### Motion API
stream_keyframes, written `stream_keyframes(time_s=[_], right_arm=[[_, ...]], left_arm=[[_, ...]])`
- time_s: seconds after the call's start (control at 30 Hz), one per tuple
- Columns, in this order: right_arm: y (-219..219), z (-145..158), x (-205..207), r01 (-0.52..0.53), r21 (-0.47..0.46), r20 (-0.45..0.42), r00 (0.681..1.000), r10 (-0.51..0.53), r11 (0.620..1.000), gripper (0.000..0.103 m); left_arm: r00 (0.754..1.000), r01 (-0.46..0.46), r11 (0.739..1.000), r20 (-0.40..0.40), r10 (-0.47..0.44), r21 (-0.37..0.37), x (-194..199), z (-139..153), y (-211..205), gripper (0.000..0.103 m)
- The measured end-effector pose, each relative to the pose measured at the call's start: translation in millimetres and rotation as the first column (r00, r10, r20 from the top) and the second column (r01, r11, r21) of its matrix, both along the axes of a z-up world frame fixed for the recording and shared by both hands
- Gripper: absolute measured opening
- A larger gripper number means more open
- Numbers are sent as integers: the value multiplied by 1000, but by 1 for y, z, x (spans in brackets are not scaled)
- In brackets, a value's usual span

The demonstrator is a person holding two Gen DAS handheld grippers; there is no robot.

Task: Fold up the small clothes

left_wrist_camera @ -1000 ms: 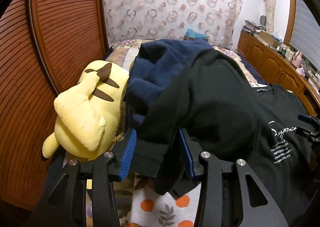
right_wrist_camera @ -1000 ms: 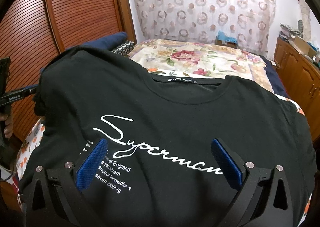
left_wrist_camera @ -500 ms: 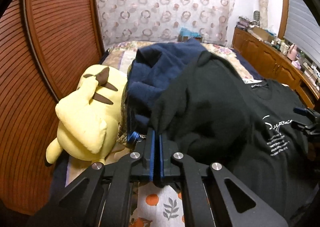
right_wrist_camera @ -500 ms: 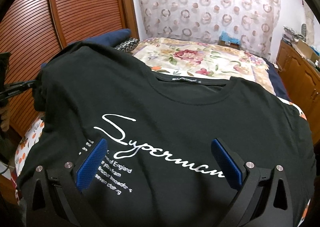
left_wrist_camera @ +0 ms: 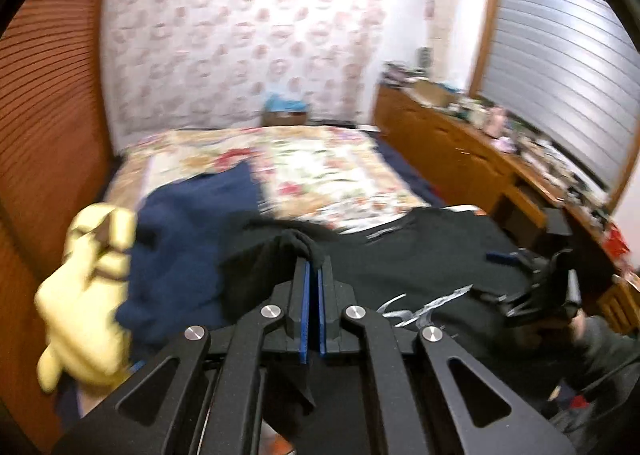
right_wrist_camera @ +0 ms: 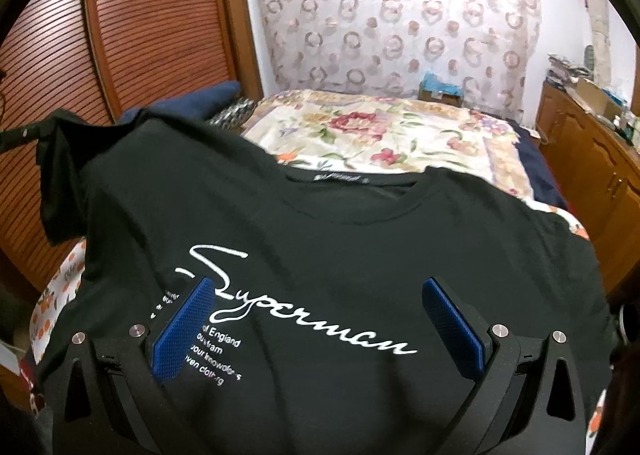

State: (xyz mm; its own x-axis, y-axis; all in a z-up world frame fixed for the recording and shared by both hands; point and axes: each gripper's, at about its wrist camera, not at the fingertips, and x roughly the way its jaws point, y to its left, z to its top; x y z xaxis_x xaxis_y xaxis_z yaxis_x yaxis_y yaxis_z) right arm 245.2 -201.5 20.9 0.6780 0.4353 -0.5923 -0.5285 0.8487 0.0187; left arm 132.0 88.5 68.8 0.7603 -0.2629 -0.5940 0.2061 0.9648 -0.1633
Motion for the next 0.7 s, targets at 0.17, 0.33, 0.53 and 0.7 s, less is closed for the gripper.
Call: stream_keyframes(time_s=[0.17, 0.33, 0.53, 0.7], right_arm=[[-10, -2, -14, 52, 14, 12, 999, -52, 999, 103], [-16, -10, -29, 96, 15, -2, 995, -96, 995, 103], [-8, -14, -39, 114, 9, -32, 993, -113, 993, 103], [11, -19, -32, 65, 24, -77, 995, -63, 998, 99]], left_arm=[[987, 160, 987, -17, -160, 16, 43, 6, -58, 4], [976, 205, 978, -83, -203, 21, 75, -16, -92, 5], [980, 174, 983, -109, -166, 62, 77, -36, -87, 43], [984, 125, 991, -137, -116, 57, 71, -53, -73, 81]])
